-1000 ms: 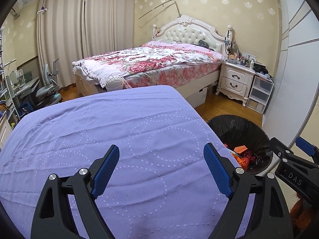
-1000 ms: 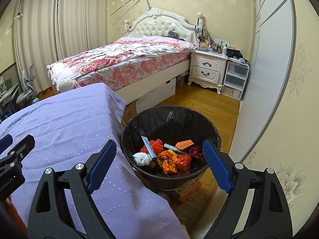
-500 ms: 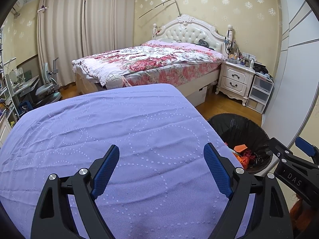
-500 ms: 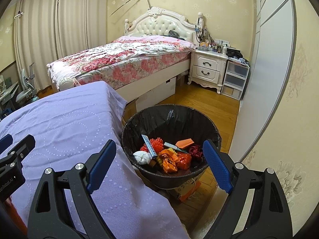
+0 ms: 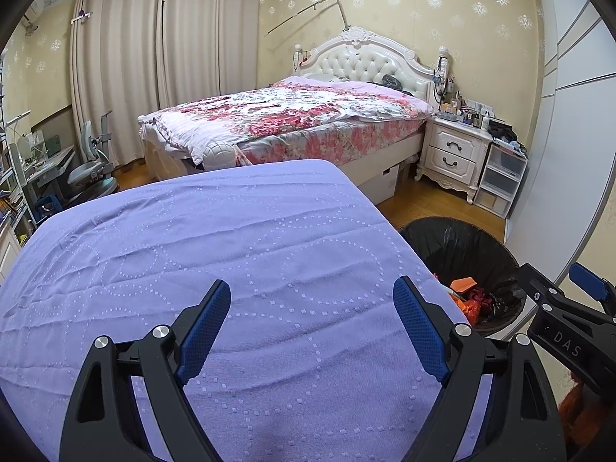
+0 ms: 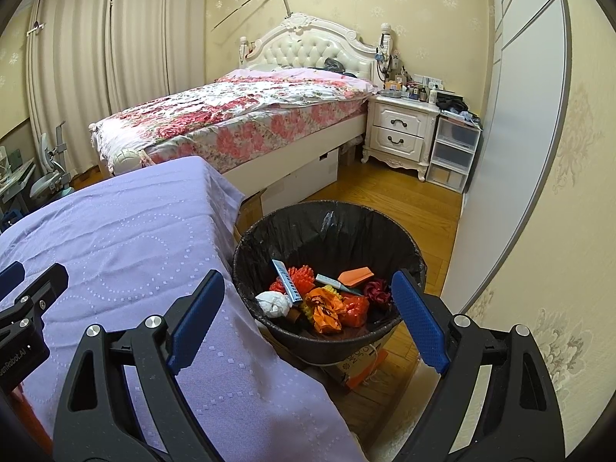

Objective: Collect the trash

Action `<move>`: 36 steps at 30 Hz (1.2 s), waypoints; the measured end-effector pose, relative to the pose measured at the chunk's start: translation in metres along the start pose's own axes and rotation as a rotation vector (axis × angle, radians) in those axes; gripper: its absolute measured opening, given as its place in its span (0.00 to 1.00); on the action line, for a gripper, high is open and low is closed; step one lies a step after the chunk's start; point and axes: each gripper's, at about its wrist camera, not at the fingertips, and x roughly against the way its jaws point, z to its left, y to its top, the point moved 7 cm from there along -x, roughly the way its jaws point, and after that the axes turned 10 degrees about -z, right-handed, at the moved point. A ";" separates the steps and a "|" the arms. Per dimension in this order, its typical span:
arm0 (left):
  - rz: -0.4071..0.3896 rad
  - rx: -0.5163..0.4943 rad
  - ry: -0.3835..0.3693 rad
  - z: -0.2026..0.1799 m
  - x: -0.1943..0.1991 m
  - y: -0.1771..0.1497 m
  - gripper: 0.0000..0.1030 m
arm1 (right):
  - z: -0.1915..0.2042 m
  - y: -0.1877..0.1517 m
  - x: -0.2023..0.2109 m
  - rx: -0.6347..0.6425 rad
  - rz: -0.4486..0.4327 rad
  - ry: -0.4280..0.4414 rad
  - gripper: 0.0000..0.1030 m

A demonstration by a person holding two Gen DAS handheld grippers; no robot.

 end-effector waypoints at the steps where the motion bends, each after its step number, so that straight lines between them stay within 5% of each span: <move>1: 0.000 0.000 -0.001 0.000 0.000 0.000 0.81 | -0.001 -0.001 0.000 0.000 0.000 -0.001 0.84; 36: 0.002 0.000 -0.010 -0.003 0.000 -0.008 0.81 | 0.000 -0.001 0.000 0.000 0.001 0.000 0.84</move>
